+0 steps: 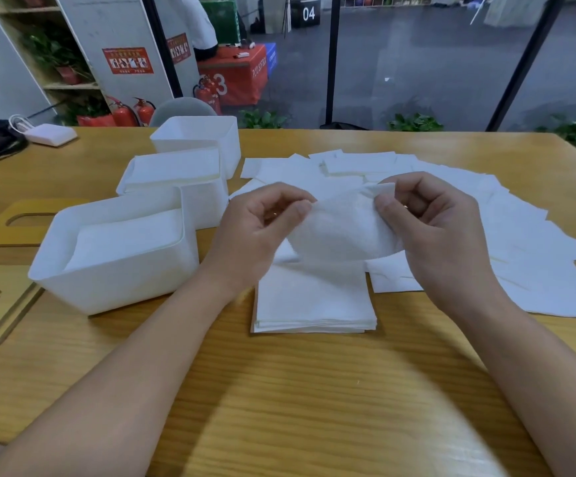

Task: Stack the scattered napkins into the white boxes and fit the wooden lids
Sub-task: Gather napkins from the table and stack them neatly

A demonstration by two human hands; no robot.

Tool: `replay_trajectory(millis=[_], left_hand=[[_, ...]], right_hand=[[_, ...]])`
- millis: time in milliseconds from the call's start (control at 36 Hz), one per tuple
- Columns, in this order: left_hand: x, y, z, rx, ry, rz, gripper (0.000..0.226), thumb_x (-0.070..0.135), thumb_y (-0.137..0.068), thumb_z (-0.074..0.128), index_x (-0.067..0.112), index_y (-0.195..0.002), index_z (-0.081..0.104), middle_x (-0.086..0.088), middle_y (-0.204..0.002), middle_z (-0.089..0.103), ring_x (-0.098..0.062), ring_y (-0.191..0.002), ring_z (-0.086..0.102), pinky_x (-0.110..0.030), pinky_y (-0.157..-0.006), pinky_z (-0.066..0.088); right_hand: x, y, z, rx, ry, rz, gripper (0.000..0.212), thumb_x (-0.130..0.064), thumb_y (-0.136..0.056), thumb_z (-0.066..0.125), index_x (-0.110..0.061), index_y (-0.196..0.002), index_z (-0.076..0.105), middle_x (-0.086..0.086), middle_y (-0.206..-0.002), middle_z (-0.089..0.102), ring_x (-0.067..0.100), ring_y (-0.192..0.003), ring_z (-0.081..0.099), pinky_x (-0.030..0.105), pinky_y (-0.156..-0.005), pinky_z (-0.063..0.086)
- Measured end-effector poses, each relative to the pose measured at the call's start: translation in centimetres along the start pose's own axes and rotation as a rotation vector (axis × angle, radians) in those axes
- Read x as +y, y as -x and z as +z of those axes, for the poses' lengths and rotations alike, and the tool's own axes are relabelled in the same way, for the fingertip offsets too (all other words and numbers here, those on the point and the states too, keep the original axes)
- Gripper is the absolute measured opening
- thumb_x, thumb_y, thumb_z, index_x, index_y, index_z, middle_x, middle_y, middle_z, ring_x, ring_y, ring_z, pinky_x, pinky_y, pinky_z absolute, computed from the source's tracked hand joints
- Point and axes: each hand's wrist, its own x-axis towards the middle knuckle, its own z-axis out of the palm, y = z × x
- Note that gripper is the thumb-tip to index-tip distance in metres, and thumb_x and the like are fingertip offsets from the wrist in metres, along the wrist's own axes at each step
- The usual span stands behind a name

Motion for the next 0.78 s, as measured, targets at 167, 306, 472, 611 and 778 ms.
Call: replay_trajectory(millis=[167, 306, 472, 611, 778], left_hand=[[0.5, -0.5, -1.7, -0.102, -0.090, -0.183, 0.010, 0.028, -0.106, 0.072, 0.029, -0.113, 0.079, 0.008, -0.067, 0.051, -0.013, -0.062, 0.042, -0.025, -0.064, 0.036], [0.4, -0.1, -2.6, -0.364, -0.294, -0.366, 0.012, 0.033, -0.104, 0.072, 0.037, -0.115, 0.073, 0.012, -0.059, 0.050, -0.014, -0.055, 0.042, -0.032, -0.065, 0.039], [0.2, 0.0, -2.6, -0.450, -0.339, -0.339, 0.018, 0.024, -0.100, 0.074, 0.036, -0.113, 0.073, 0.005, -0.064, 0.060, -0.013, -0.062, 0.053, -0.037, -0.074, 0.046], [-0.1, -0.1, -2.9, -0.473, -0.407, -0.310, 0.021, 0.029, -0.095, 0.078, 0.038, -0.113, 0.075, 0.008, -0.067, 0.061, -0.009, -0.061, 0.054, -0.035, -0.068, 0.046], [-1.6, -0.5, -1.9, -0.155, -0.532, -0.205, 0.005, 0.036, -0.103, 0.071, 0.037, -0.105, 0.076, 0.016, -0.090, 0.069, 0.001, -0.078, 0.062, -0.018, -0.073, 0.047]], right_hand=[[-0.3, 0.2, -0.8, -0.222, 0.191, 0.233, 0.019, -0.014, -0.100, 0.073, -0.022, -0.116, 0.070, 0.007, -0.065, 0.064, 0.024, -0.061, 0.062, 0.039, -0.070, 0.049], [-0.1, 0.7, -0.7, -0.457, 0.403, 0.353, 0.025, -0.016, -0.094, 0.074, -0.029, -0.115, 0.068, 0.012, -0.062, 0.066, 0.023, -0.055, 0.055, 0.034, -0.059, 0.044], [-0.1, 0.8, -0.5, -0.523, 0.502, 0.329, 0.027, -0.025, -0.093, 0.080, -0.033, -0.115, 0.067, -0.004, -0.059, 0.067, 0.015, -0.053, 0.056, 0.026, -0.059, 0.044], [0.1, 0.7, -0.6, -0.506, 0.578, 0.308, 0.030, -0.038, -0.090, 0.085, -0.033, -0.114, 0.068, -0.005, -0.072, 0.076, 0.009, -0.066, 0.069, 0.028, -0.067, 0.048], [2.2, -0.1, -0.7, -0.229, 0.687, 0.118, 0.021, -0.052, -0.091, 0.078, -0.035, -0.102, 0.073, -0.012, -0.088, 0.071, 0.007, -0.075, 0.062, 0.031, -0.071, 0.052]])
